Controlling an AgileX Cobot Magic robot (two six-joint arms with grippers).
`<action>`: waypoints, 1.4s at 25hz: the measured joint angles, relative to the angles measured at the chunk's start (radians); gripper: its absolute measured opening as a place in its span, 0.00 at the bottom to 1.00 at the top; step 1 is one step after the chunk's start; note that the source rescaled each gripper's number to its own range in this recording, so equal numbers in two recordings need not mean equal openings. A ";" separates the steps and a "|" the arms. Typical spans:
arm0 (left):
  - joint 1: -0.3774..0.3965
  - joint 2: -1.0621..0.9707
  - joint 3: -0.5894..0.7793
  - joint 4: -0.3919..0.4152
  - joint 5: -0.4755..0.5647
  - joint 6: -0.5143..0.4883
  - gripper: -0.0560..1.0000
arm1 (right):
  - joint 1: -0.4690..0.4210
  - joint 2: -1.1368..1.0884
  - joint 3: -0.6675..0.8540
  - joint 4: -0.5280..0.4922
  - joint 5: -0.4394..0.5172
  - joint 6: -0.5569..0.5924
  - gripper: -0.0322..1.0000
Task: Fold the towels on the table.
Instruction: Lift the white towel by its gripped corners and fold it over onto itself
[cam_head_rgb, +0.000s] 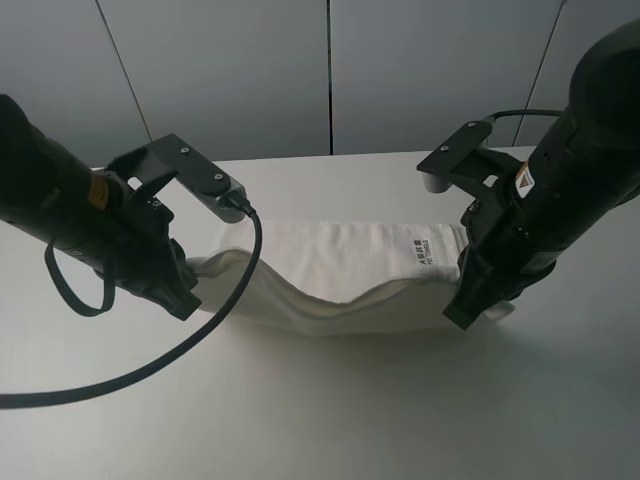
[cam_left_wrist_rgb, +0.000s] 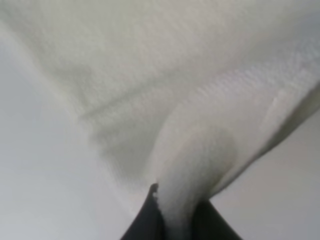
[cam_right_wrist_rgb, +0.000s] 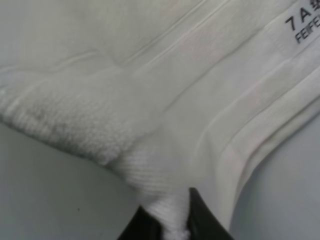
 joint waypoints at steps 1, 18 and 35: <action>0.000 -0.001 0.000 0.008 -0.010 -0.017 0.05 | 0.000 0.000 0.000 -0.012 -0.012 0.024 0.03; 0.000 0.031 0.000 0.368 -0.099 -0.445 0.05 | 0.000 0.000 0.005 -0.351 -0.253 0.391 0.03; 0.000 0.131 0.000 0.709 -0.200 -0.774 0.05 | 0.000 0.147 0.005 -0.696 -0.339 0.701 0.03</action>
